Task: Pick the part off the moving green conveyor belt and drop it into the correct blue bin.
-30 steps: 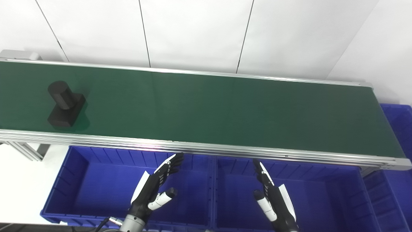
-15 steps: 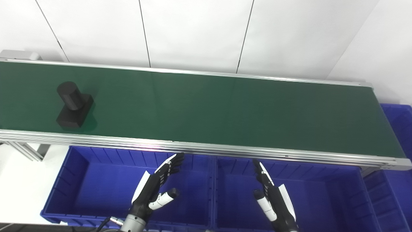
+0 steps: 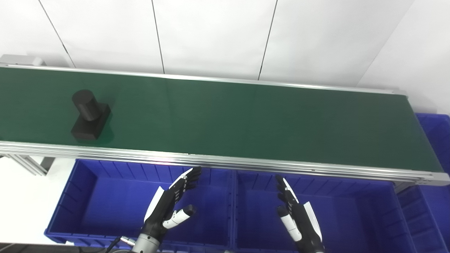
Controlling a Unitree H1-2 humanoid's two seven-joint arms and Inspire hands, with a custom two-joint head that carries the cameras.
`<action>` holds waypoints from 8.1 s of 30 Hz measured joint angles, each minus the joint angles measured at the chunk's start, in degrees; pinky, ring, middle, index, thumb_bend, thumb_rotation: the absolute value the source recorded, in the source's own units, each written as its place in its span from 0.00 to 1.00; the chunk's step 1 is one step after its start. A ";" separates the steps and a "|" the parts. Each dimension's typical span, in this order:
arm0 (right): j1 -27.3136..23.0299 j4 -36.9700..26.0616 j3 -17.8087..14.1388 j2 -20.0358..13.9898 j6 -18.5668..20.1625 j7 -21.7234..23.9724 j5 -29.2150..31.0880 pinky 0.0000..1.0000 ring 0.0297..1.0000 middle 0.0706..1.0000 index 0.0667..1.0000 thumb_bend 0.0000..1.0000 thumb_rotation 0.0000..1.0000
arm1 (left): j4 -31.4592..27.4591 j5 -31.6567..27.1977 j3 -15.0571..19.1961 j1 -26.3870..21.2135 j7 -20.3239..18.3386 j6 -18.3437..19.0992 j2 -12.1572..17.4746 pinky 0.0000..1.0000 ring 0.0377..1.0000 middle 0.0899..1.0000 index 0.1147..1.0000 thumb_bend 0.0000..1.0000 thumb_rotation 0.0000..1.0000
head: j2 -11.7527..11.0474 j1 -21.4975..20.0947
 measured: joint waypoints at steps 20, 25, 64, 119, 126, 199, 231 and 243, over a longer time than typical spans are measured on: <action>-0.58 7.09 -1.33 -1.77 -7.44 0.09 1.84 0.91 0.96 0.99 0.99 0.73 1.00 | 6.83 2.62 -8.36 -1.81 10.87 0.00 0.03 0.79 0.83 0.83 0.81 0.89 0.74 | -10.64 15.39; -1.25 8.52 -1.65 -2.04 -10.01 0.08 2.15 0.93 0.97 0.99 0.99 0.70 1.00 | 7.26 2.35 -9.58 -2.67 11.87 0.00 0.43 0.79 0.83 0.83 0.80 0.89 0.71 | -11.35 15.57; -16.19 -16.15 3.53 -7.19 -11.50 -6.49 0.29 0.81 0.84 0.85 0.87 0.87 0.74 | 1.80 3.25 -19.37 -3.41 24.27 0.03 2.90 0.73 0.79 0.80 0.76 0.85 0.67 | -12.93 15.48; -58.52 41.99 11.92 9.57 10.07 -0.96 -22.00 0.85 0.89 0.92 0.94 0.88 0.60 | 0.84 3.51 -22.06 -4.08 25.73 0.03 6.23 0.77 0.83 0.85 0.80 0.87 0.77 | -10.21 -2.27; -61.68 48.85 13.40 10.71 9.89 -2.29 -21.99 0.86 0.89 0.92 0.94 0.89 0.56 | 0.75 3.62 -22.41 -4.07 26.45 0.03 6.22 0.78 0.83 0.85 0.80 0.87 0.79 | -9.24 -1.66; -22.01 -15.81 0.32 0.39 8.59 -4.83 -11.17 0.42 0.42 0.51 0.43 0.51 0.00 | -7.61 2.90 -20.32 -0.76 25.05 0.12 5.23 0.81 0.86 0.88 0.85 0.79 0.87 | 6.31 2.20; -14.98 3.72 6.02 -8.84 16.66 2.47 -29.16 0.62 0.66 0.68 0.46 0.50 0.10 | -9.34 0.95 -8.88 2.66 12.21 0.12 -0.58 0.84 0.87 0.88 0.85 0.76 0.82 | 8.87 2.74; -12.89 2.17 6.84 -7.98 16.21 -2.41 -29.73 0.77 0.92 0.97 0.92 0.72 0.31 | -9.46 -0.14 -7.78 3.25 10.28 0.12 -0.01 0.83 0.87 0.88 0.86 0.75 0.82 | 8.69 1.68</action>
